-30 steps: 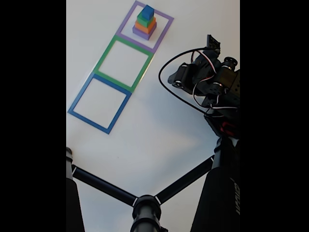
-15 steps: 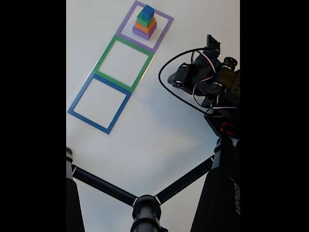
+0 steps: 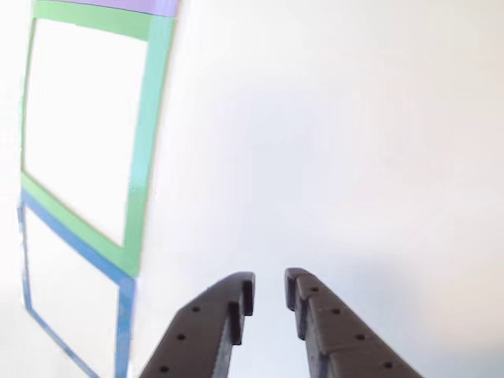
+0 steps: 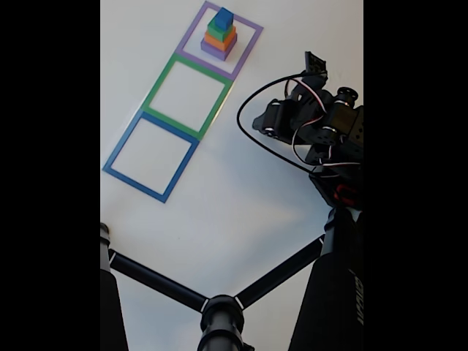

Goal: Tower of hanoi

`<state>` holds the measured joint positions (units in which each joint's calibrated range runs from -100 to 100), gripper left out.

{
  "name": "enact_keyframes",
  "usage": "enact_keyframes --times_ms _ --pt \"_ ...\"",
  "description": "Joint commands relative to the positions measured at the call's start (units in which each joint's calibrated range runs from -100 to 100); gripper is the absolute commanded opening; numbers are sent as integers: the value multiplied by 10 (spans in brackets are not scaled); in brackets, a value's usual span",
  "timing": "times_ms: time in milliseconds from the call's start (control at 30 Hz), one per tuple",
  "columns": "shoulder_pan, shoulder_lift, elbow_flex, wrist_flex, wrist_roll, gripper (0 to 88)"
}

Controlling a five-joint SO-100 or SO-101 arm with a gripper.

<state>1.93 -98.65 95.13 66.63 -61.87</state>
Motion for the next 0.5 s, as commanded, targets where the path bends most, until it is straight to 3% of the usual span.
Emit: enact_keyframes --times_ms 0,367,467 --pt "29 48 -112 -21 128 0" --pt "124 248 -337 -91 342 0" --pt "140 290 -403 -86 442 0"
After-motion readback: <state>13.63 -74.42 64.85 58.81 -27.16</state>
